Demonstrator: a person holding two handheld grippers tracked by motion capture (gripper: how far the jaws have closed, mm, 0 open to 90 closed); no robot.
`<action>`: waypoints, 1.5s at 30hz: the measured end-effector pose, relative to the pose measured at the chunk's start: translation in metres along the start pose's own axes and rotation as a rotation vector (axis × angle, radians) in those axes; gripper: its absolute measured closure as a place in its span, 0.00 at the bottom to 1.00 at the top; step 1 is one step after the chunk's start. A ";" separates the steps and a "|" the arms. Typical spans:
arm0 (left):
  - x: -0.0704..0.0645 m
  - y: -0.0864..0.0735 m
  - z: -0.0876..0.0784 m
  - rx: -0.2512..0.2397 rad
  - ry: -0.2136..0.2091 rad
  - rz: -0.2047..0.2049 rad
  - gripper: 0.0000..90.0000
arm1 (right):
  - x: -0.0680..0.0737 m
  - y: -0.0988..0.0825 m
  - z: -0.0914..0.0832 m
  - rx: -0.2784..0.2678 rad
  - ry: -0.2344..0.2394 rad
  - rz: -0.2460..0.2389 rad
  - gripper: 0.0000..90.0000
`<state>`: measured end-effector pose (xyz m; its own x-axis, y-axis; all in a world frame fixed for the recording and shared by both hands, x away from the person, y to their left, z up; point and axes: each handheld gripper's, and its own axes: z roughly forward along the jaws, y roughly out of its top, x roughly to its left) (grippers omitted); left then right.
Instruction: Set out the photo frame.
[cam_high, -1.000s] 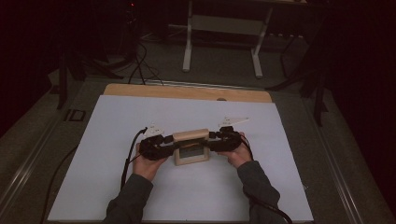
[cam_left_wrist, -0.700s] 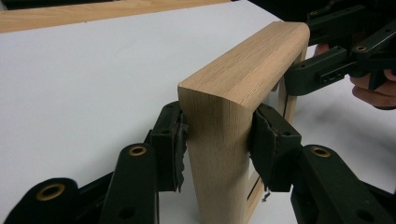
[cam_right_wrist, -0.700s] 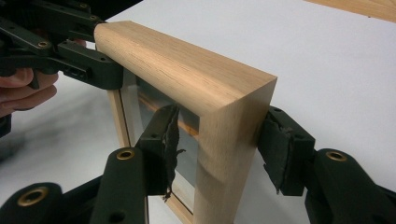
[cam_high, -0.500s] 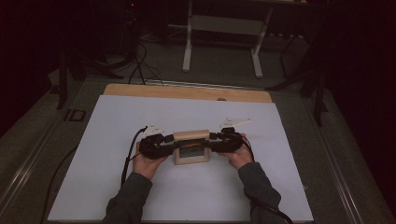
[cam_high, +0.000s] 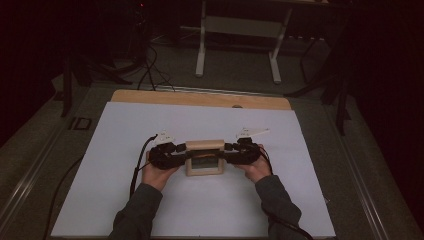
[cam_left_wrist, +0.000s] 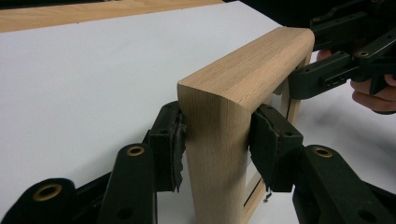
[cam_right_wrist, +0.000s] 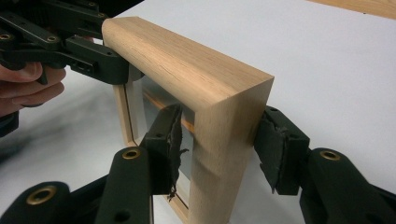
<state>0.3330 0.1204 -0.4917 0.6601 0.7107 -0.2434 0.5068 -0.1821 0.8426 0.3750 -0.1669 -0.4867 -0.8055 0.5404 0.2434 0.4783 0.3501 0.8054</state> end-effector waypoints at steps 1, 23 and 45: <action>0.000 0.000 0.000 -0.001 -0.001 -0.001 0.63 | 0.000 0.000 0.000 0.000 0.000 0.001 0.58; 0.005 0.000 0.002 -0.006 -0.030 -0.011 0.62 | 0.003 -0.003 -0.003 -0.005 -0.011 0.023 0.60; 0.009 0.000 0.002 -0.006 -0.052 -0.006 0.62 | 0.005 -0.004 -0.003 -0.007 -0.013 0.025 0.61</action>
<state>0.3399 0.1255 -0.4947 0.6850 0.6753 -0.2735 0.5081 -0.1737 0.8436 0.3681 -0.1683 -0.4871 -0.7887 0.5590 0.2559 0.4954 0.3312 0.8031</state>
